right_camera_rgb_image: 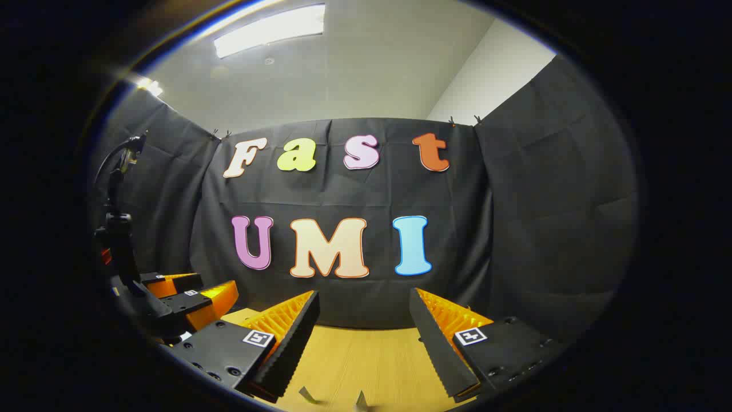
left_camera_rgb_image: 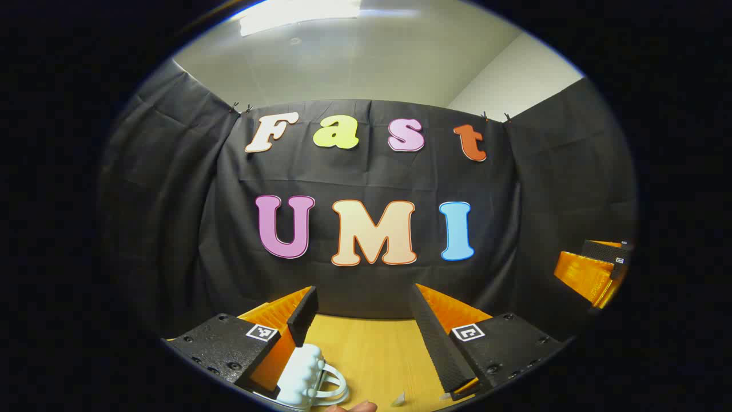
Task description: First open the suitcase, pack the skin care products into it, and then close the suitcase.
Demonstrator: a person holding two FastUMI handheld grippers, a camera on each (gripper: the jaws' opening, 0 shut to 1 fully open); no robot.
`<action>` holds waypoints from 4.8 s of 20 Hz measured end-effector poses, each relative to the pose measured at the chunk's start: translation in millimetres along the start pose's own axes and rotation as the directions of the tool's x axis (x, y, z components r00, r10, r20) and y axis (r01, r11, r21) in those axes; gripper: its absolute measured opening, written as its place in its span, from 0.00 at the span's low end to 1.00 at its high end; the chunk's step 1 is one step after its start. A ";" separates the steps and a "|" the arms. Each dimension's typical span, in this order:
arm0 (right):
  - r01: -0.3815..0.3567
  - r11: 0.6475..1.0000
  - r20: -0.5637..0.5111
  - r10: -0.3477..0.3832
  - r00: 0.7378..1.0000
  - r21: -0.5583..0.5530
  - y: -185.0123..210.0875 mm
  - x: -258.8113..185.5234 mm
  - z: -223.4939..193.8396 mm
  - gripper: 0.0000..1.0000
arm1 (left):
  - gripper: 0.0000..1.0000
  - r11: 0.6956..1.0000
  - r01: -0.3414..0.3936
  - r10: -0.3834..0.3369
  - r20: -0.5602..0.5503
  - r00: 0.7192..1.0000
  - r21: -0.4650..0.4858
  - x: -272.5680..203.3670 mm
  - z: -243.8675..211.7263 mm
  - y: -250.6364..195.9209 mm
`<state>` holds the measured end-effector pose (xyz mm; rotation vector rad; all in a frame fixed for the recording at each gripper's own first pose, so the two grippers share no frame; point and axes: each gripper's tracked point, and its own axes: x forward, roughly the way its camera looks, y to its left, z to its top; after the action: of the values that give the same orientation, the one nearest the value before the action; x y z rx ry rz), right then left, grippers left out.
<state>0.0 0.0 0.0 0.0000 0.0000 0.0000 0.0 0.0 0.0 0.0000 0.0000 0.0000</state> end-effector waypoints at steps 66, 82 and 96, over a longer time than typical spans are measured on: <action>-0.075 0.997 -0.165 0.076 0.983 0.013 -23.9 51.9 -115.2 0.99 | 0.01 1.000 0.004 0.007 -0.814 0.580 0.012 30.2 -275.9 48.4; -0.043 0.999 -0.126 0.043 0.991 0.004 111.7 38.2 -102.0 0.99 | 0.01 0.993 0.039 -0.101 -0.669 0.737 -0.107 36.8 -136.0 209.6; 0.006 1.000 -0.115 -0.008 0.993 -0.024 196.3 46.3 -104.3 0.99 | 0.01 0.996 -0.039 -0.020 -0.632 0.774 -0.080 47.5 -146.9 391.3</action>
<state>46.3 196.3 -104.3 -0.0233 0.1155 -0.0071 47.5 391.3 -146.9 -0.0900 0.6850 0.0102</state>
